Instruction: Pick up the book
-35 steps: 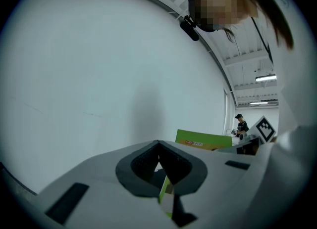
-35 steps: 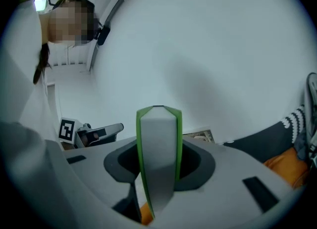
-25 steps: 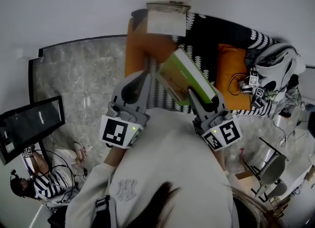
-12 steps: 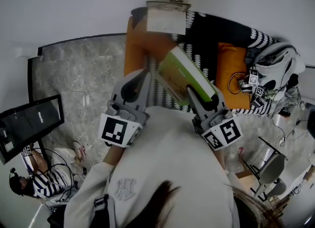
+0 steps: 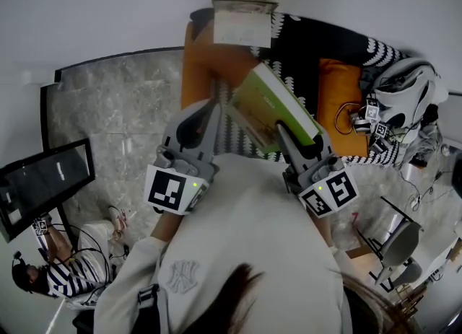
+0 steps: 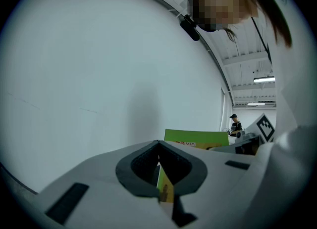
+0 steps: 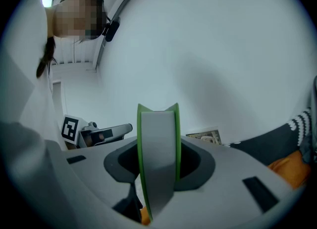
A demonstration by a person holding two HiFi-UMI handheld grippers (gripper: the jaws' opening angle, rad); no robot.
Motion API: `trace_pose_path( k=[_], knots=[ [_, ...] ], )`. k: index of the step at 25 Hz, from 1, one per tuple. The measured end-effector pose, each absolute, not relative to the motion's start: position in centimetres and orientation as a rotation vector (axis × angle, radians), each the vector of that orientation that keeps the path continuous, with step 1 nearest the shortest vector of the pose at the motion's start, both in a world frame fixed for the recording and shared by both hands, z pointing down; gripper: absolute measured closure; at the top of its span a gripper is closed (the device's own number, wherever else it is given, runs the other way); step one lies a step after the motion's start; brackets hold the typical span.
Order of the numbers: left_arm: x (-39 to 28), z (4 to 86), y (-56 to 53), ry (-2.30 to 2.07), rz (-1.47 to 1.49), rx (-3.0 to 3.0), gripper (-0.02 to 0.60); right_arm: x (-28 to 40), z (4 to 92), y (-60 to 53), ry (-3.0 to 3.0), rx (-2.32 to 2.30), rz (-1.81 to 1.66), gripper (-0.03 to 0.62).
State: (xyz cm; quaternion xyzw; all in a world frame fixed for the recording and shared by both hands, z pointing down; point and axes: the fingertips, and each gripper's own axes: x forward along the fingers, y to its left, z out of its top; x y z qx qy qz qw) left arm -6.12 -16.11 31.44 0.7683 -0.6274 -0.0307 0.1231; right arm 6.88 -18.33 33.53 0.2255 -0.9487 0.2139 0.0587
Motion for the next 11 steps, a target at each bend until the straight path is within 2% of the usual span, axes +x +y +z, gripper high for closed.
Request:
trace_pose_path(
  k=[11],
  knots=[
    [-6.27, 31.33, -15.97, -1.837, -0.097, 2.235, 0.572, 6.89, 33.24, -18.38, -2.877, 0.682, 0.66, 0.444]
  ],
)
